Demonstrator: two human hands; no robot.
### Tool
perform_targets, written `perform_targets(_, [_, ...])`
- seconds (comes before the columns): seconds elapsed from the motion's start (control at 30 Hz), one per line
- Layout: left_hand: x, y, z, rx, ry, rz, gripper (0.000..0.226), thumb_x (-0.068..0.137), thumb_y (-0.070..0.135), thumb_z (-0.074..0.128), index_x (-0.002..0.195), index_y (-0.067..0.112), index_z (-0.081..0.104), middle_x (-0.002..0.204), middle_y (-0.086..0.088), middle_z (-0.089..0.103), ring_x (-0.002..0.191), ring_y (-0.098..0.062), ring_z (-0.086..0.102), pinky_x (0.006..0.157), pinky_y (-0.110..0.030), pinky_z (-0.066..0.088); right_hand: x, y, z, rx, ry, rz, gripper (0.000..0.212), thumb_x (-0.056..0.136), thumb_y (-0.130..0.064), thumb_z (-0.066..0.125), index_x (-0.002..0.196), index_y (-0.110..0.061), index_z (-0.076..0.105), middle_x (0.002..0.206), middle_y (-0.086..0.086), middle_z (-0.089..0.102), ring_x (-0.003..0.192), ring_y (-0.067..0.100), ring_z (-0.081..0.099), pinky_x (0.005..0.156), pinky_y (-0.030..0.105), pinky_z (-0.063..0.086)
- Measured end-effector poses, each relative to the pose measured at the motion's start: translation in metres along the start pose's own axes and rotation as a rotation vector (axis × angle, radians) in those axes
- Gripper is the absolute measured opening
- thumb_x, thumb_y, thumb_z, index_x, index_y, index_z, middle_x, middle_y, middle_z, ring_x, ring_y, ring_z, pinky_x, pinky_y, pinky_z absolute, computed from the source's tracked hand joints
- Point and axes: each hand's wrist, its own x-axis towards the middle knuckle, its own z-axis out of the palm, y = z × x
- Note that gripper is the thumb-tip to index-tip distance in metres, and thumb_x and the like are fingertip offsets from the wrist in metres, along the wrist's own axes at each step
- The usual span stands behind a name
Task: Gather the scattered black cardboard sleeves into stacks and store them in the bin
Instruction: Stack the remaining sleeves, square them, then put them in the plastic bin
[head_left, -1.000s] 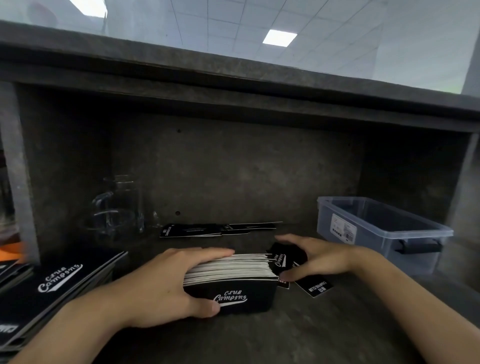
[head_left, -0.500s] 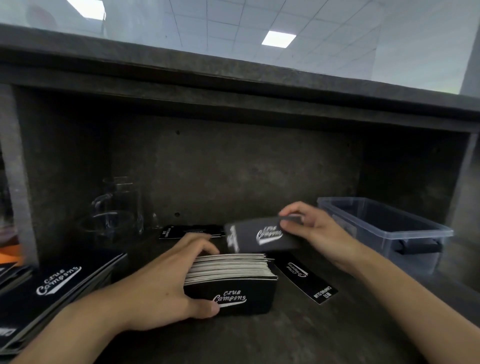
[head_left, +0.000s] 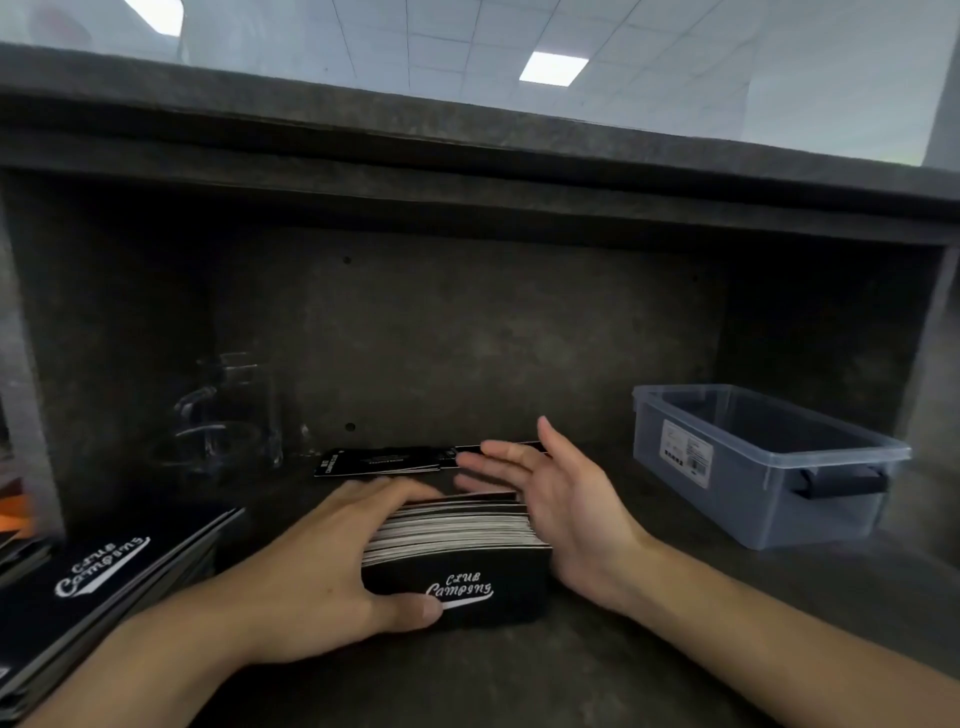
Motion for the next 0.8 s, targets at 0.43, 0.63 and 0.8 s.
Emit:
perform_targets(0.43, [0.000,0.002,-0.002,-0.097,-0.023,-0.016,0.057,0.072,0.056,0.084,0.119,0.053,0.052,0.117,0.030,0.064,0.108,0.008,0.061,0.096,-0.026,0.050,-0.003,-0.051,-0.101,-1.456,-0.148,0.168,0.085,0.078,-0.054,0.082,0.150,-0.040,0.039,0.143,-0.019,0.051,0.127,-0.002,0.048,0.108,0.025,0.042])
perform_targets(0.63, [0.000,0.001,-0.002,-0.089,-0.023,0.000,0.057,0.072,0.057,0.082,0.120,0.051,0.052,0.118,0.029,0.064,0.109,0.007,0.061,0.096,-0.029,0.050,0.000,-0.056,-0.105,-1.460,-0.036,0.293,0.071,0.070,-0.057,0.086,0.130,-0.034,0.055,0.121,-0.009,0.054,0.108,0.005,0.055,0.081,0.019,0.043])
perform_targets(0.8, [0.000,0.000,-0.003,-0.077,-0.029,-0.006,0.058,0.072,0.059,0.082,0.122,0.052,0.052,0.119,0.028,0.064,0.111,0.006,0.060,0.098,-0.030,0.049,0.000,-0.061,-0.108,-1.481,-0.014,0.417,0.083,0.052,-0.069,0.088,0.120,-0.034,0.056,0.122,-0.010,0.053,0.111,0.007,0.054,0.092,0.025,0.046])
